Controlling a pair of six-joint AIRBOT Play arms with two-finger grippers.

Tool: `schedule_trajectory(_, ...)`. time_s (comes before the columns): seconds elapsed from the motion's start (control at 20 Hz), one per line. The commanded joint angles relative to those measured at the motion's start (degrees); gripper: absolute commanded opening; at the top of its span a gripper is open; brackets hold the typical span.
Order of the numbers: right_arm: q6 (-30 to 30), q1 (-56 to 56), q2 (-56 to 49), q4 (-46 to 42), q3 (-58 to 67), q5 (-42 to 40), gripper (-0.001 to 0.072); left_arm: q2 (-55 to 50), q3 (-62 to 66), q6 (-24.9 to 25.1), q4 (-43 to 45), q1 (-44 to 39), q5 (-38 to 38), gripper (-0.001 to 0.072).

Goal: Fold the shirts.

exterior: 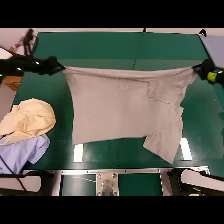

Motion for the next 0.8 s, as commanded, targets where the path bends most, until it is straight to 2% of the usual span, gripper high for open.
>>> schedule_trajectory(0.0,-0.6,1.0,-14.7,3.6,5.2,-2.1,0.0014,-11.5,0.6,4.5,-7.2,0.0,6.5,0.0020)
schedule_trajectory(0.2,0.1,1.0,-21.5,6.4,14.2,-2.1,0.0014,-15.0,8.1,4.0,-7.6,0.0,8.9,0.0019)
schedule_trajectory(0.5,0.0,0.9,-22.5,6.1,21.7,-0.3,0.0014,-15.3,12.9,2.4,-7.3,0.0,7.3,0.0020)
schedule_trajectory(0.65,0.1,0.9,-22.5,-0.9,21.7,4.6,0.0013,-15.3,12.9,0.0,-3.7,0.0,3.2,0.0020)
schedule_trajectory(0.75,2.2,0.9,-22.5,-6.9,21.7,7.6,0.0012,-15.3,12.6,-2.6,0.1,0.0,-0.5,0.0020)
